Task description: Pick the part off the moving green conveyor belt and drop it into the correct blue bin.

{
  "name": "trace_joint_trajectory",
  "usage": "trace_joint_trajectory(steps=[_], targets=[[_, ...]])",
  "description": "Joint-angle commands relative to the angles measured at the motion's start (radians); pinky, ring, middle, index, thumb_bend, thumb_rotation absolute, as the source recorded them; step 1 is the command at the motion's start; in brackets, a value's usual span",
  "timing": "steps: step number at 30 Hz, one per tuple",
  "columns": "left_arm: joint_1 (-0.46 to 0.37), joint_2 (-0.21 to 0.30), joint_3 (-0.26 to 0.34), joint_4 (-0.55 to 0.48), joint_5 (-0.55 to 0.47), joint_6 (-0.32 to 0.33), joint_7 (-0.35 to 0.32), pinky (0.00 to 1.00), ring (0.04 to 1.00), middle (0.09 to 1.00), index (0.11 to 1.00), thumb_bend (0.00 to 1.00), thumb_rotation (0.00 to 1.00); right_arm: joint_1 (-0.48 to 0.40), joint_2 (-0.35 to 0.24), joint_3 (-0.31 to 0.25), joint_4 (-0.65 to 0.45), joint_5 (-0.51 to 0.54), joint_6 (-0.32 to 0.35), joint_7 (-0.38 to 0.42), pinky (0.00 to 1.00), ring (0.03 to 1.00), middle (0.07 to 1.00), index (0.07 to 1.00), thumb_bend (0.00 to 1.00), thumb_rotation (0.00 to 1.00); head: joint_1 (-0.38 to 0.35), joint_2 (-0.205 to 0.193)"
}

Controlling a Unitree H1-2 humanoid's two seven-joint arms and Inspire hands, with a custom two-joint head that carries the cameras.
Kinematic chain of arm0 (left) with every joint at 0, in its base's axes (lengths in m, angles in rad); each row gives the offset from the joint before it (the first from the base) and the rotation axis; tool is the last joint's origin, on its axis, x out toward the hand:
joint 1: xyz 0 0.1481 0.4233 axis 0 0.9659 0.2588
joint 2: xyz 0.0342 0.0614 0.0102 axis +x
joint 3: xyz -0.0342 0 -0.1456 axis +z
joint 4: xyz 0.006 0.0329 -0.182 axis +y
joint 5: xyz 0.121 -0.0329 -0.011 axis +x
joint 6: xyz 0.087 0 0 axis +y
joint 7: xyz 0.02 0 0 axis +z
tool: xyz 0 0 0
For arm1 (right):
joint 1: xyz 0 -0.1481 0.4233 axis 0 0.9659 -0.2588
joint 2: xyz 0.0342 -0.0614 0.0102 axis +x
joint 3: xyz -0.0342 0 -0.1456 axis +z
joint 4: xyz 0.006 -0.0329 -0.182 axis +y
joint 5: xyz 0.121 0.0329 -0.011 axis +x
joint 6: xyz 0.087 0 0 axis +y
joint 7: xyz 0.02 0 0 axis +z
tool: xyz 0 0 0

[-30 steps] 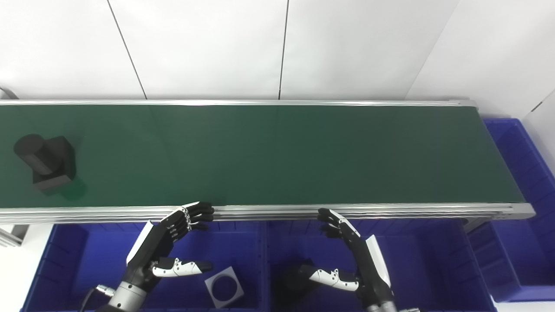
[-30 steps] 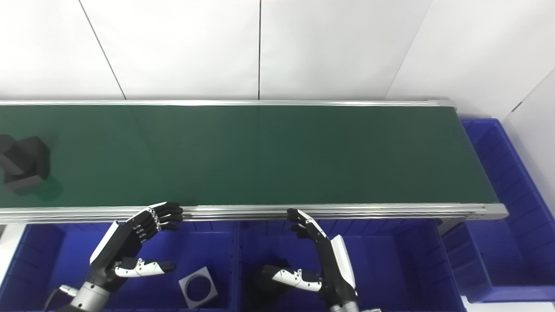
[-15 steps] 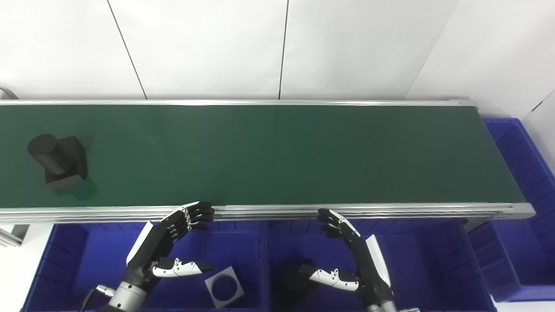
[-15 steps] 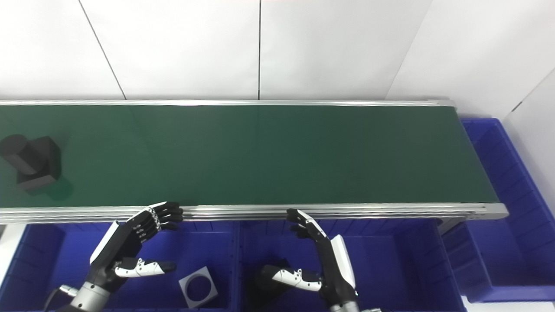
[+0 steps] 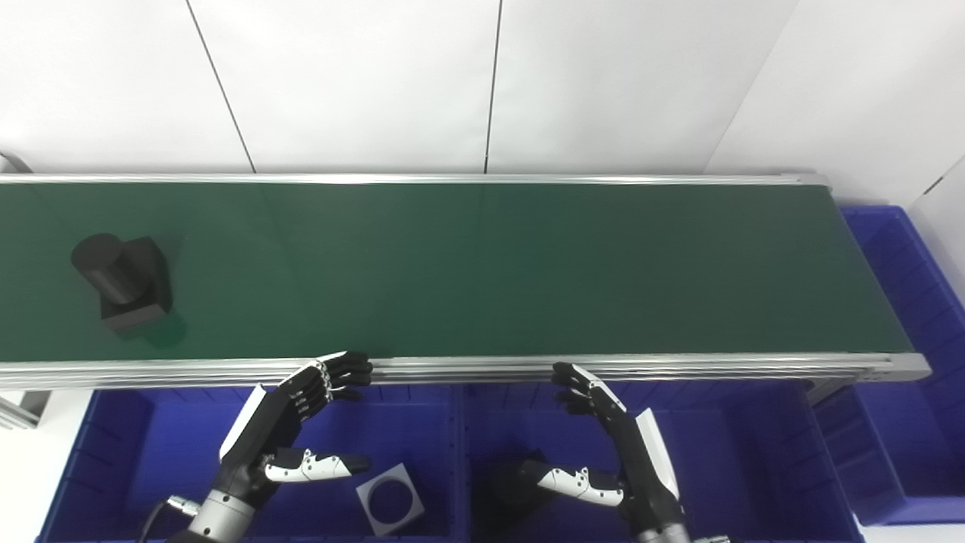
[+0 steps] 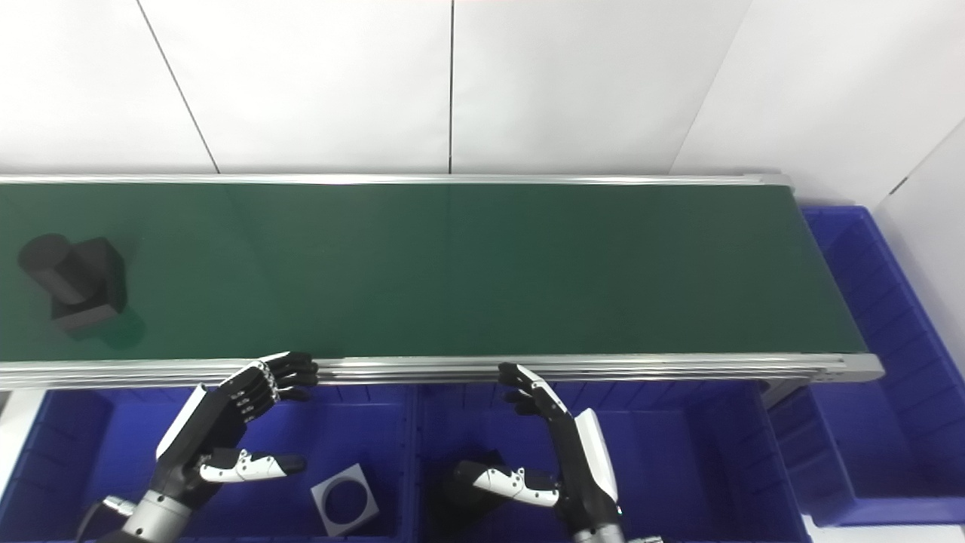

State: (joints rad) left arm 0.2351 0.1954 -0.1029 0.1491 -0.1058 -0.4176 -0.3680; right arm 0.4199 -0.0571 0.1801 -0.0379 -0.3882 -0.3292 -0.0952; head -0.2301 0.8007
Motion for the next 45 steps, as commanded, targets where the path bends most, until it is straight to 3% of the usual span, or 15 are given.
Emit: trace_joint_trajectory(steps=[1,10,13,14,15,16,17,20,24,35,45], targets=[[-0.009,0.003,0.001,-0.020,-0.003,-0.042,0.005,0.68,0.737,0.770,0.762,0.86,0.21,-0.004,0.004,-0.002,-0.019,0.002,-0.032,-0.015,0.71,0.751,0.803,0.834,0.88,0.43,0.004,0.000],[-0.007,-0.005,0.003,-0.013,0.001,-0.050,0.007,0.67,0.738,0.772,0.756,0.87,0.21,-0.003,0.002,-0.005,-0.016,0.008,-0.033,-0.014,0.71,0.747,0.805,0.832,0.88,0.44,0.035,-0.009],[-0.005,-0.013,-0.002,-0.016,0.018,-0.051,0.011,0.67,0.736,0.777,0.755,0.86,0.21,-0.001,-0.006,-0.009,-0.010,0.024,-0.053,-0.013,0.70,0.750,0.805,0.834,0.88,0.43,0.136,-0.028],[-0.004,-0.017,-0.002,-0.016,0.023,-0.050,0.013,0.66,0.732,0.774,0.752,0.87,0.21,-0.001,-0.009,-0.010,-0.007,0.031,-0.059,-0.012,0.70,0.754,0.806,0.836,0.87,0.42,0.136,-0.028],[-0.003,-0.026,-0.006,-0.017,0.034,-0.050,0.019,0.65,0.728,0.771,0.748,0.87,0.22,0.000,-0.018,-0.014,-0.003,0.050,-0.068,-0.007,0.71,0.760,0.810,0.840,0.86,0.41,0.223,-0.049],[-0.002,-0.033,-0.008,-0.018,0.042,-0.050,0.022,0.65,0.727,0.771,0.747,0.88,0.22,0.001,-0.024,-0.016,0.000,0.063,-0.074,-0.003,0.71,0.761,0.811,0.841,0.86,0.40,0.223,-0.049],[0.001,-0.043,-0.015,-0.021,0.060,-0.051,0.030,0.65,0.728,0.772,0.747,0.88,0.24,0.003,-0.033,-0.021,0.002,0.080,-0.084,-0.001,0.71,0.765,0.817,0.841,0.85,0.37,0.298,-0.070],[0.005,-0.064,-0.034,-0.027,0.101,-0.052,0.051,0.65,0.730,0.776,0.750,0.87,0.25,0.003,-0.052,-0.034,0.006,0.099,-0.106,-0.003,0.72,0.760,0.811,0.838,0.83,0.32,0.345,-0.091],[0.003,-0.081,-0.047,-0.018,0.102,-0.052,0.061,0.64,0.731,0.781,0.752,0.87,0.24,-0.001,-0.066,-0.046,0.021,0.092,-0.121,-0.008,0.71,0.757,0.802,0.836,0.83,0.28,0.358,-0.099],[-0.006,-0.101,-0.073,0.010,0.145,-0.052,0.116,0.65,0.733,0.789,0.745,0.85,0.22,-0.008,-0.087,-0.059,0.069,0.120,-0.139,-0.015,0.73,0.750,0.796,0.824,0.85,0.29,0.361,-0.130],[-0.018,-0.097,-0.111,0.043,0.156,-0.052,0.155,0.64,0.746,0.784,0.728,0.86,0.21,-0.019,-0.135,-0.028,0.074,0.159,-0.140,-0.058,0.72,0.747,0.789,0.822,0.87,0.32,0.380,-0.182]])
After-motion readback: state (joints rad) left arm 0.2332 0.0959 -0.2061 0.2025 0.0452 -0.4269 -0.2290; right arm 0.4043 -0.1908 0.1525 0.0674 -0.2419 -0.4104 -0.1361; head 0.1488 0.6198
